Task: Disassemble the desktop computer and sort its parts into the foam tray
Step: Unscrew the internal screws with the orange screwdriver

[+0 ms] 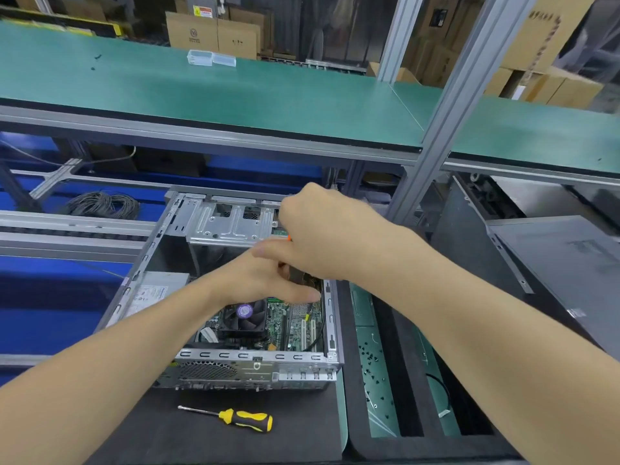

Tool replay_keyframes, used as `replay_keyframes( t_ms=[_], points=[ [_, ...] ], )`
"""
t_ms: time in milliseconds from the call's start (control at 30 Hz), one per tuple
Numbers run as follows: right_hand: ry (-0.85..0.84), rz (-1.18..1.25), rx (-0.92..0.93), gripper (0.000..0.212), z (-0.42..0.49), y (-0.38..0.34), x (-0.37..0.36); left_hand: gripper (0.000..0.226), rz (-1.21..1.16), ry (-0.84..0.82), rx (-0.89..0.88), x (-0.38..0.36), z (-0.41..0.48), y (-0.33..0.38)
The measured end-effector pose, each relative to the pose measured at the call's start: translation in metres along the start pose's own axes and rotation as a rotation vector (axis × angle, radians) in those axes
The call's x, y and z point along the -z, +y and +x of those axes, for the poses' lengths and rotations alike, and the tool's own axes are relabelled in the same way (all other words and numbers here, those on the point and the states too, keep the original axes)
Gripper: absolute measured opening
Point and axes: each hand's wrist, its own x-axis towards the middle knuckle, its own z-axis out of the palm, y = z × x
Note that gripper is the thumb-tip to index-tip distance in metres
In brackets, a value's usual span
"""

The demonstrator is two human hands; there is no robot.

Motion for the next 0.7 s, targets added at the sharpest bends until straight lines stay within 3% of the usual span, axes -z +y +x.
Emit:
replay_keyframes(
  t_ms=[100,200,300,367,500,633,700],
  points=[
    [-0.059,0.122,0.033,0.029,-0.001,-0.003,0.002,0.044,-0.008,0.021,0.002,0.002,-0.003,-0.004],
    [-0.156,0.243,0.017,0.008,-0.005,0.001,0.013,0.05,-0.005,-0.111,0.035,0.004,-0.008,-0.017],
    [-0.204,0.437,0.023,0.03,-0.007,0.013,0.014,0.024,0.04,-0.204,0.059,0.003,-0.012,-0.033],
    [-0.201,0.695,0.0,0.039,-0.007,0.02,0.001,0.025,0.12,-0.218,0.098,-0.001,-0.013,-0.042],
    [-0.104,1.065,-0.096,0.023,-0.008,0.028,-0.053,0.006,0.099,-0.182,0.161,-0.001,-0.012,-0.057],
    [-0.161,0.955,-0.092,0.01,-0.008,0.032,-0.111,0.052,0.194,-0.134,0.215,0.007,-0.004,-0.075],
    [-0.16,0.981,-0.128,0.012,-0.003,0.033,-0.13,0.057,0.273,-0.19,0.28,0.011,-0.001,-0.084]
  ],
)
